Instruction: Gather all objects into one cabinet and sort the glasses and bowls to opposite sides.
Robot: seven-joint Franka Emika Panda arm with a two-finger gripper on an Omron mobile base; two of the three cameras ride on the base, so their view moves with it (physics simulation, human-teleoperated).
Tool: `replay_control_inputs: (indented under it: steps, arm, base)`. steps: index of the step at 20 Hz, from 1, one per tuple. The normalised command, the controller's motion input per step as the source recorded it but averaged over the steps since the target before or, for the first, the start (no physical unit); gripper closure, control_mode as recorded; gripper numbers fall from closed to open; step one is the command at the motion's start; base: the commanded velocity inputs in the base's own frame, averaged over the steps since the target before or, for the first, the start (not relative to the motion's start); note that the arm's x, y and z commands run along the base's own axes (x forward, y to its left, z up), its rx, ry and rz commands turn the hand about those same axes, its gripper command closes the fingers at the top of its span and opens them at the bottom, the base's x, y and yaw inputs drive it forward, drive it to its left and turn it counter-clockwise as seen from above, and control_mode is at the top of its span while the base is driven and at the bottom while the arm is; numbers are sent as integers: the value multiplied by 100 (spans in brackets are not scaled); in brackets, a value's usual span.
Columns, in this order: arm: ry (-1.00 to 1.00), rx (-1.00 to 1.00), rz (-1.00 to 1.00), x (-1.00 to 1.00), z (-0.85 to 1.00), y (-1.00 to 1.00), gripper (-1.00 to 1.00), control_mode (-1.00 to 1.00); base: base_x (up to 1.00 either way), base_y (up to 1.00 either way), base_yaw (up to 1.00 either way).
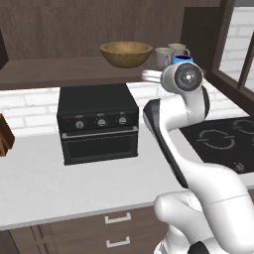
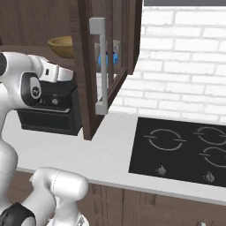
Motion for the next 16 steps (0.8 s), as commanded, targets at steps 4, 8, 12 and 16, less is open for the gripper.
replay_control_inputs:
  steps: [4, 8, 12, 16]
  arm:
    - [0, 0, 0, 0, 9, 72, -100, -100]
    - [0, 0, 1, -1, 8, 66, -100, -100]
    - [0, 0, 0, -10, 23, 31, -100, -100]
    - [0, 0, 0, -14, 38, 3, -100, -100]
  base:
    - [0, 0, 0]
    - [0, 0, 0]
    - [0, 0, 0]
    - [0, 0, 0]
